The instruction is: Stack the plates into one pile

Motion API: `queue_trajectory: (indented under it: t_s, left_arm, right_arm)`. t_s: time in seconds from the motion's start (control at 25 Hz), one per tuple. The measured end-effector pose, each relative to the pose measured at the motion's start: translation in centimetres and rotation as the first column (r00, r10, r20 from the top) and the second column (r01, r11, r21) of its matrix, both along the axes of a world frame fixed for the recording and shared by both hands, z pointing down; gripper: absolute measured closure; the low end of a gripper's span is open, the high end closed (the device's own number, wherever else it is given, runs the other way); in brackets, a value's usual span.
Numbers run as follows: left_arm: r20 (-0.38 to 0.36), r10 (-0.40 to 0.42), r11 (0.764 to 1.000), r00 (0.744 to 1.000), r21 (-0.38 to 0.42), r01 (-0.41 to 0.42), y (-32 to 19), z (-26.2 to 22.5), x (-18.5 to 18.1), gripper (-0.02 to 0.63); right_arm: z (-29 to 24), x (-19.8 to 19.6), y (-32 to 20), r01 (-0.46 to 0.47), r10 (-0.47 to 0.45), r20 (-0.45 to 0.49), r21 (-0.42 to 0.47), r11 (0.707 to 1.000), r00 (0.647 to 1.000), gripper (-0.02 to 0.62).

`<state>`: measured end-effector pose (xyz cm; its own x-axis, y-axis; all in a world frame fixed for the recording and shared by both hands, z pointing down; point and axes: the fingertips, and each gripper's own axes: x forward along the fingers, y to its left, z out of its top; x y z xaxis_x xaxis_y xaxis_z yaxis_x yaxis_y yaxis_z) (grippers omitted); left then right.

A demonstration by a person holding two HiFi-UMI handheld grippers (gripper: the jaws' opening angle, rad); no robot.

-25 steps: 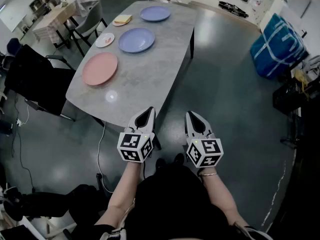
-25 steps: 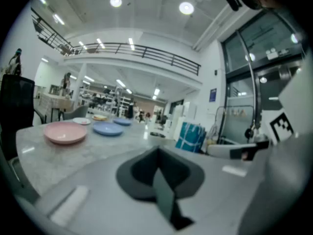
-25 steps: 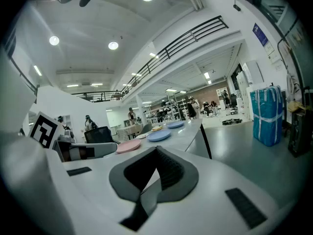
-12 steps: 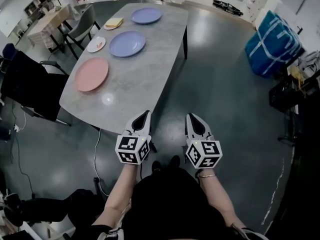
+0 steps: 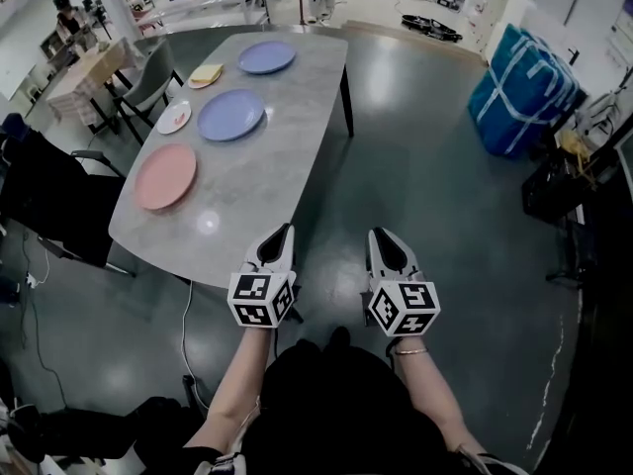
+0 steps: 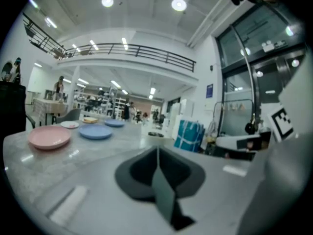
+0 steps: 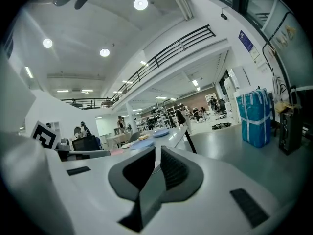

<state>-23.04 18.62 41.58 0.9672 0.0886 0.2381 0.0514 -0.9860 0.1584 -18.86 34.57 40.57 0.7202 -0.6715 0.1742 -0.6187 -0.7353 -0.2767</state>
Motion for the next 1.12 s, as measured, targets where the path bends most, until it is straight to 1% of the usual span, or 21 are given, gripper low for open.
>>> queue_trajectory:
  t_s: [0.08, 0.12, 0.16, 0.36, 0.48, 0.6, 0.68, 0.72, 0.92, 1.12]
  left_arm:
    - [-0.001, 0.005, 1.0, 1.0, 0.005, -0.005, 0.4, -0.2, 0.4, 0.577]
    - [-0.002, 0.006, 1.0, 1.0, 0.007, -0.006, 0.6, -0.2, 0.6, 0.566]
    - [-0.004, 0.007, 1.0, 1.0, 0.008, -0.007, 0.8, -0.2, 0.8, 0.557]
    - [-0.004, -0.001, 1.0, 1.0, 0.015, 0.001, 1.4, -0.3, 1.9, 0.522]
    - [-0.005, -0.014, 1.0, 1.0, 0.003, 0.014, 1.1, -0.5, 2.7, 0.496]
    - [0.006, -0.027, 1.0, 1.0, -0.005, 0.027, 0.8, -0.3, 3.5, 0.474]
    - [0.015, -0.035, 0.999, 0.999, 0.006, 0.035, 0.7, -0.1, 4.3, 0.425]
    - [0.017, -0.04, 0.999, 0.999, 0.013, 0.04, 0.5, 0.0, 4.9, 0.411]
    - [0.02, -0.066, 0.998, 0.998, 0.028, 0.065, -1.3, 0.4, 8.2, 0.406]
    - [0.018, -0.093, 0.996, 0.996, 0.015, 0.093, -3.9, 1.3, 13.1, 0.405]
  right_arm:
    - [-0.1, 0.4, 0.5, 0.002, -0.002, 0.004, 0.002, 1.0, 1.0, 0.571]
    - [-0.1, 0.5, 0.7, 0.005, -0.005, 0.006, 0.003, 1.0, 1.0, 0.537]
    - [-0.1, 0.7, 0.9, 0.009, -0.009, 0.007, 0.004, 1.0, 1.0, 0.518]
    - [0.0, 1.5, 1.6, 0.025, -0.025, 0.017, 0.0, 1.0, 1.0, 0.487]
    - [0.1, 2.1, 1.5, 0.038, -0.038, 0.035, 0.0, 0.999, 0.999, 0.444]
    - [0.2, 2.7, 1.7, 0.04, -0.04, 0.048, 0.003, 0.999, 0.998, 0.431]
    - [0.3, 3.5, 2.0, 0.037, -0.037, 0.047, 0.002, 0.999, 0.998, 0.426]
    - [0.3, 4.0, 2.0, 0.036, -0.036, 0.046, 0.005, 0.999, 0.998, 0.425]
    - [0.8, 7.0, 1.7, 0.011, -0.012, 0.046, 0.023, 1.0, 0.999, 0.425]
    - [2.0, 12.0, 0.1, 0.022, -0.022, 0.054, -0.006, 1.0, 0.998, 0.426]
